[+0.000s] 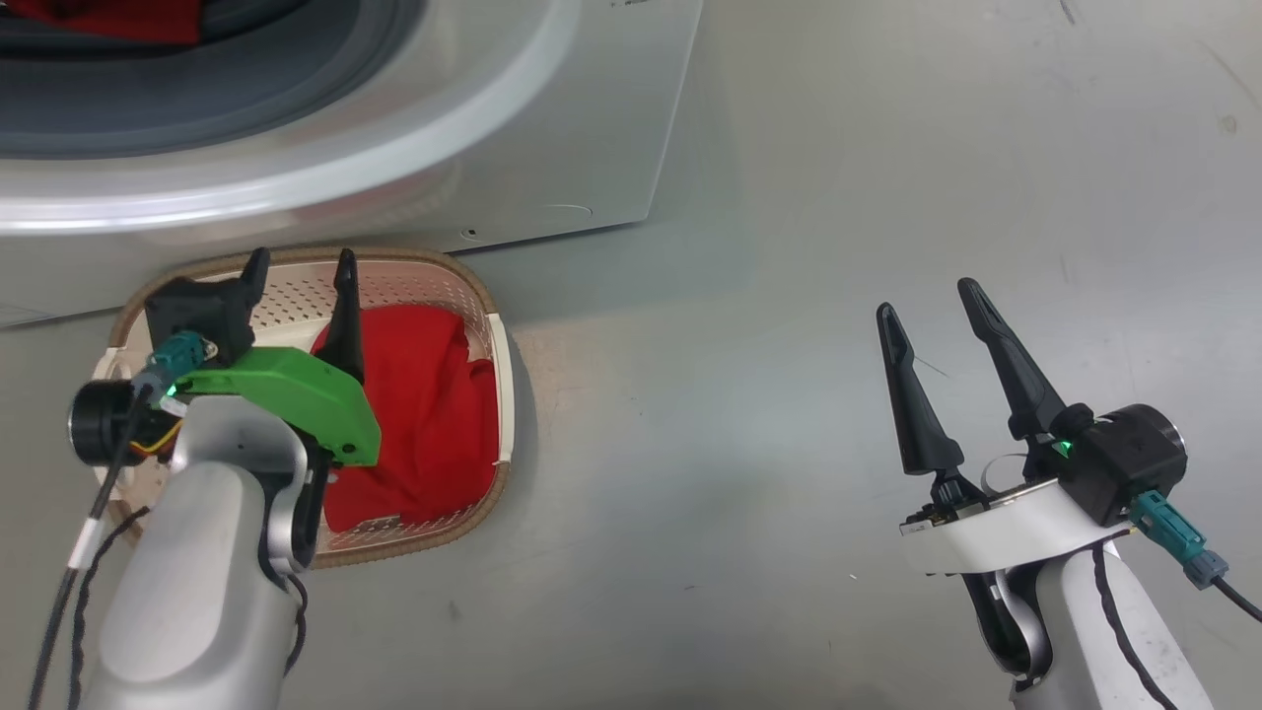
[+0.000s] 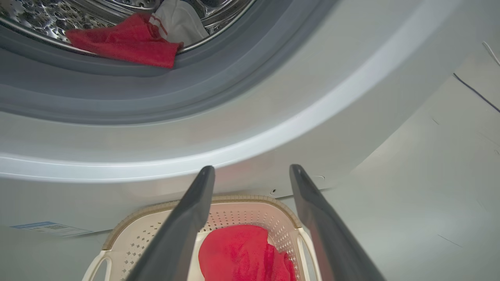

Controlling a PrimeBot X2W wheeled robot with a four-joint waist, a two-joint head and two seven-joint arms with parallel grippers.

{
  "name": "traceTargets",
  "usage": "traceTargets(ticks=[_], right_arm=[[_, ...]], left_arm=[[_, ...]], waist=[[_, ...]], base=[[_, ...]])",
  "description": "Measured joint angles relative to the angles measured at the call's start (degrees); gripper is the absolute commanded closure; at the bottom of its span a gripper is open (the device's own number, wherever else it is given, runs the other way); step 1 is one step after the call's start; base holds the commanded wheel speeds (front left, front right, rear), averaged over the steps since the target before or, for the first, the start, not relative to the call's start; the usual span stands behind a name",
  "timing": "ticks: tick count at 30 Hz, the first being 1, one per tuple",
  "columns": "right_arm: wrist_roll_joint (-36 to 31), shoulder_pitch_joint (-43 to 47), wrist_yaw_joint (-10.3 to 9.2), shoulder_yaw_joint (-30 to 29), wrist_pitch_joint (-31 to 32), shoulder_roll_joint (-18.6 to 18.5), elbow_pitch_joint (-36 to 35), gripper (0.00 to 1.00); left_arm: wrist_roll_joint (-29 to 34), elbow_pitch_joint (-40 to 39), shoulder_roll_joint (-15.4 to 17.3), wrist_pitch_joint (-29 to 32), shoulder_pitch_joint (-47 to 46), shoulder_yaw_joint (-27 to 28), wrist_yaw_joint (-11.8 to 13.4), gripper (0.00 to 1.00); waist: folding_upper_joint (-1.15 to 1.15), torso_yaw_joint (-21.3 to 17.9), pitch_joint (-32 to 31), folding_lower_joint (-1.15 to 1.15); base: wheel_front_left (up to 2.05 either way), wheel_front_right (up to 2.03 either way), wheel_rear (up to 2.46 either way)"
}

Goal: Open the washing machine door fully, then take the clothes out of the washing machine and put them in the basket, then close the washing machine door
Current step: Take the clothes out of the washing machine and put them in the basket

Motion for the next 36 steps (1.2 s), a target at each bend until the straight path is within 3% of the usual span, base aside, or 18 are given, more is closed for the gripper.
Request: traceTargets(ticks=[10, 24, 36], right_arm=[[2.9, -2.1, 0.0, 1.6, 0.0, 0.0, 0.4, 0.0], [6.9, -6.1, 0.0, 4.6, 0.0, -0.1, 0.4, 0.0], [10.0, -8.9, 0.01, 6.8, 0.0, -0.1, 0.2, 0.0]], left_arm=[[-0.6, 1.4, 4.4, 7.4, -10.5, 3.2, -0.5, 0.0], [0.9, 1.8, 14.0, 17.2, -24.7, 7.8, 0.1, 0.0], [1.9, 5.4, 18.5, 25.3, -31.9, 8.4, 0.1, 0.0]], waist=[[0.0, -1.9, 3.1, 0.0], [0.0, -5.6, 6.6, 0.0], [0.0, -8.6, 10.1, 0.0]], base=[[0.0, 0.0, 0.0], [0.0, 0.0, 0.0], [0.0, 0.0, 0.0]])
